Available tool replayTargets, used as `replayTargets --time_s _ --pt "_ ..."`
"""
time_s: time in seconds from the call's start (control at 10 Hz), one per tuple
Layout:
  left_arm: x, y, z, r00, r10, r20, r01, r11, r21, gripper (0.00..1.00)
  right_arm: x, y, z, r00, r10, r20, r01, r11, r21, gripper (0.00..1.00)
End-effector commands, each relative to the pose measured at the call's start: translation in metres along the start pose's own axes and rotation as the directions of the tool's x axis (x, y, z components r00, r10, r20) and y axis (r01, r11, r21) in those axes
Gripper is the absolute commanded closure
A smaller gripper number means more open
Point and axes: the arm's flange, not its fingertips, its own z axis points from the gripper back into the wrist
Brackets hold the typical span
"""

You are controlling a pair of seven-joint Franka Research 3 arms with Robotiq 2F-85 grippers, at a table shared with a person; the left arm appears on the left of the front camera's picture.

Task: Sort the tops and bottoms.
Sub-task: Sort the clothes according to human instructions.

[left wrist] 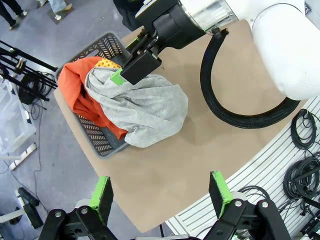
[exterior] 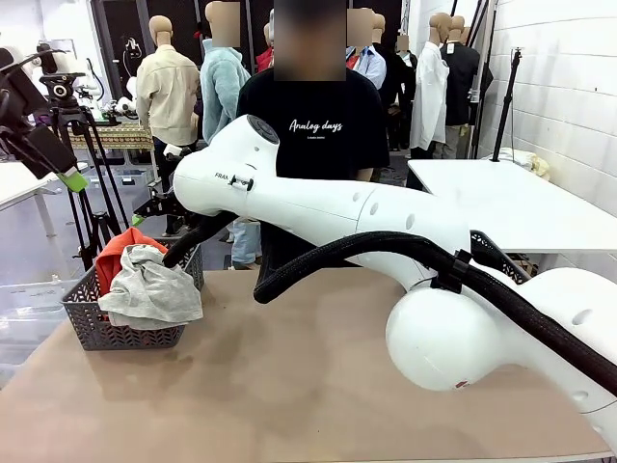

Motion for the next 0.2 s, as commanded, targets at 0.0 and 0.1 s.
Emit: replayTargets --time_s 0.0,0.1 --pt "-0.0009 0.001 0.0006 1.0 0.003 0.0 -0.003 1.0 0.003 0.0 -0.0012 -0.0015 -0.0023 1.0 0.011 0.005 -0.011 1.0 0.013 0.0" --pt "-0.0009 0.001 0.0006 1.0 0.003 0.0 -0.003 1.0 0.003 0.0 -0.0012 -0.0015 -0.0023 1.0 0.011 0.005 -0.011 1.0 0.013 0.0"
